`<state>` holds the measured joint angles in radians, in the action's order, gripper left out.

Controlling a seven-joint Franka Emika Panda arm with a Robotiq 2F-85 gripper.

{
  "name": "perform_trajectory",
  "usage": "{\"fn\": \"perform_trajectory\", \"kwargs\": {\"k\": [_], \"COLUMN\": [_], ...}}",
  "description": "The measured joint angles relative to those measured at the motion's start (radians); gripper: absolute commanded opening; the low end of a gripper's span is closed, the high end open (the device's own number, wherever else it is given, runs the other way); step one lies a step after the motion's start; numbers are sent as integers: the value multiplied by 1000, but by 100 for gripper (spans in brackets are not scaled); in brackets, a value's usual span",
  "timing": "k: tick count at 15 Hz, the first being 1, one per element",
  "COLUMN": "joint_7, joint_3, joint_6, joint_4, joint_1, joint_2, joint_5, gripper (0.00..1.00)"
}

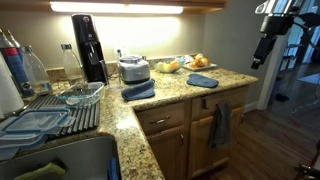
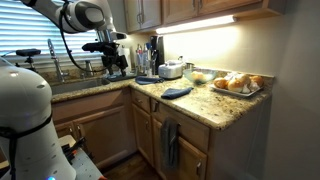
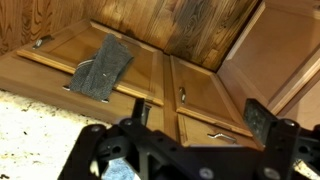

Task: Hang the tea towel on the hook

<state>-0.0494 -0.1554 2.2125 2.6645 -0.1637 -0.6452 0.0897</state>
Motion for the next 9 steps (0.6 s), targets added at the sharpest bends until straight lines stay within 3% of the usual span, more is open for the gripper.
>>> {"fn": "perform_trajectory", "kwargs": {"k": [9], "joint_7": [13], "joint_3": [55], "joint_6": [17], "joint_4": [-197], "joint_1": [90], "joint_2": [277], "joint_5": [-62], "gripper": [100]}}
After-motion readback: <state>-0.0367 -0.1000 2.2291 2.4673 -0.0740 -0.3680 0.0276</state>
